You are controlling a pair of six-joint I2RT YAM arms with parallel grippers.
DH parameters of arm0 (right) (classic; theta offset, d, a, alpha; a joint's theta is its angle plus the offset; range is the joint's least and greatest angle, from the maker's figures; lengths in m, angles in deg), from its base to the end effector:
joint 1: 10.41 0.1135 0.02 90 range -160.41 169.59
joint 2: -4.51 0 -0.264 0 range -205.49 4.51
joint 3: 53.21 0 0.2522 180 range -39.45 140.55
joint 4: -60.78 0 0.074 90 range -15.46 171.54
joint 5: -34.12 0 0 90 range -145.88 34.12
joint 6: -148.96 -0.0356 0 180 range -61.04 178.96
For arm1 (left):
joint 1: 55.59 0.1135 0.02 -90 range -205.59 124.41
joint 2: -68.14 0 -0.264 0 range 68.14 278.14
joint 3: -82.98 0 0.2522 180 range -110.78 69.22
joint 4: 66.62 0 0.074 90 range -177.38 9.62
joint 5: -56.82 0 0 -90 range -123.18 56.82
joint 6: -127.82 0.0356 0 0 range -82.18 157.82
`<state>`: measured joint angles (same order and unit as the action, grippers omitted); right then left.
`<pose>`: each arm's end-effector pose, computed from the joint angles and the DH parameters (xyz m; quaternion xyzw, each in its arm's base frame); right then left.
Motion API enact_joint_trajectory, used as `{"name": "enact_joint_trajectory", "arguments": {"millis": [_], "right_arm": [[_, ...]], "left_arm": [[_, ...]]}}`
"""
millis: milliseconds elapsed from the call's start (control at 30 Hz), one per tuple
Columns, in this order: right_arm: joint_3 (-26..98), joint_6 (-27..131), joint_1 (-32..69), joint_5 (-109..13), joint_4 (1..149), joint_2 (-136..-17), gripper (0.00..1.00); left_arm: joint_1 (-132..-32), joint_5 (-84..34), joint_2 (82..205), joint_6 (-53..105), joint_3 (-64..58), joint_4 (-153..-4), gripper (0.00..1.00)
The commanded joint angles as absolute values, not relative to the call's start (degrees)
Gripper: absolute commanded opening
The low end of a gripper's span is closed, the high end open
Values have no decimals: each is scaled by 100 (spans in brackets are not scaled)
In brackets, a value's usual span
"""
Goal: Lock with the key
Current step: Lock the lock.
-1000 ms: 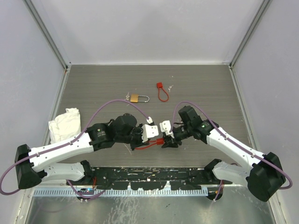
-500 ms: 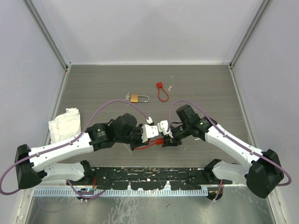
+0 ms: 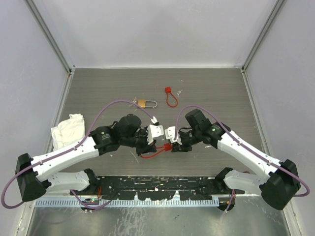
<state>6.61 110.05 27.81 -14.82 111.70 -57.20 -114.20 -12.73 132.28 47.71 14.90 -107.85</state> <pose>0.1489 0.1470 0.2573 -0.7034 0.5528 0.2968 0.3340 0.1154 -0.2129 0.3034 0.5614 0.6846 -0.3251 0.3324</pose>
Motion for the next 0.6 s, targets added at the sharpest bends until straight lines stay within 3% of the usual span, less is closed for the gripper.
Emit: {"name": "enact_joint_trajectory", "arguments": {"millis": [0,133,333,500,567], "right_arm": [[1164,10478,2747,-528,11793,-6201,1],[1441,10350,2661,293,12345,-6885,1],[1733,10191,2635,289,12508,-7331,1],[1909,10061,2266,887,12824,-7924,1],[2098,10686,2029,1212,13631,-8300,1]], "left_arm": [[-11311,-981,12978,4816,1383,-10755,0],[-11940,-2875,12499,5799,1771,-10421,0],[-12908,-4757,12885,6964,1819,-10579,0],[-13082,-5525,13131,7339,1932,-10600,0],[-13078,-5764,13088,7386,2033,-10582,0]]}}
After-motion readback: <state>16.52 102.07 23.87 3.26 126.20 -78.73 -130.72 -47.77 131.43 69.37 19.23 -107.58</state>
